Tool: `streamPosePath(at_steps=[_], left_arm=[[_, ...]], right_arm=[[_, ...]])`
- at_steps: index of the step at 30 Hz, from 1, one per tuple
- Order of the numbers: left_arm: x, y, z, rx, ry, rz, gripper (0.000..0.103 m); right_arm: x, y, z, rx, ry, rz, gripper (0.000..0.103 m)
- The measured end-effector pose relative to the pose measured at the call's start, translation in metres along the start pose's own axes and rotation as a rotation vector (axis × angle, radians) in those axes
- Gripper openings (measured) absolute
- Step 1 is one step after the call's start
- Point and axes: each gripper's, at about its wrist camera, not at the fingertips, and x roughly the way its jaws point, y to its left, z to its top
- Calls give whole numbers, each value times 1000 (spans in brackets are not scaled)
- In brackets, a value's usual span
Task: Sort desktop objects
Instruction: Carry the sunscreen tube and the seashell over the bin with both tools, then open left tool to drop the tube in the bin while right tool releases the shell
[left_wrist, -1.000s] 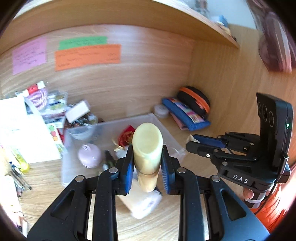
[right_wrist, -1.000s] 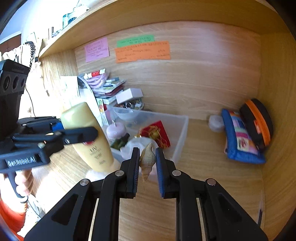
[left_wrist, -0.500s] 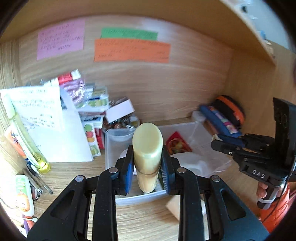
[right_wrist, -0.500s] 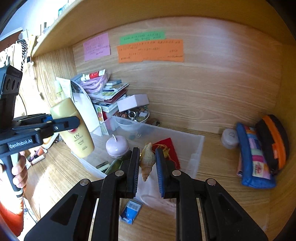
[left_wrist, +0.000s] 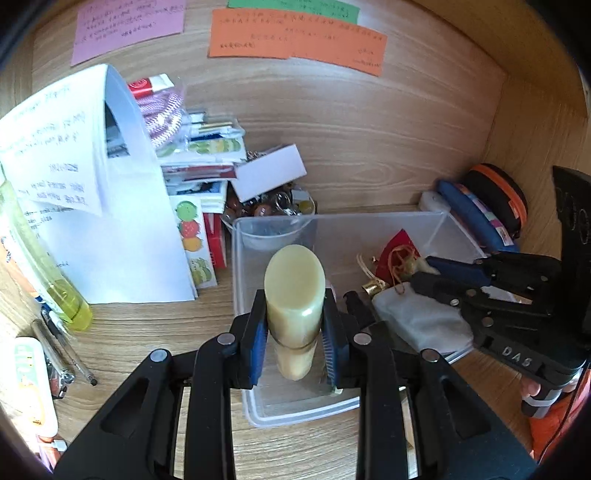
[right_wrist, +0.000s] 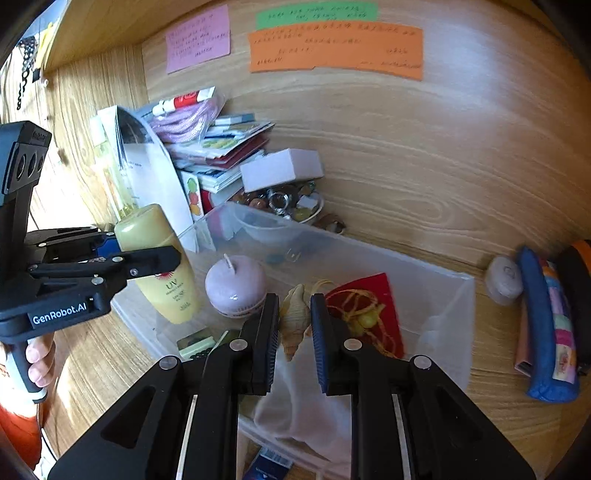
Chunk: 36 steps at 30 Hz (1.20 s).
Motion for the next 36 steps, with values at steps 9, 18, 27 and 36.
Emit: streamPosePath(at_steps=[9,18,27,36], left_arm=[[15,-14,-6,51,34,-6,26],[15,-16,-10,65,39,20,41],[-9,-27,-8,101,-50,57,71],[-34,-36,-12,126,-94,127,94]], right_arm=[[9,4,-6,-55,-5,-56,16],[7,3,-5,-58,-34,-113,48],[-4,-3,-5,-28,-67,-127,73],[-24,-7,0,0,-88,-126,85]])
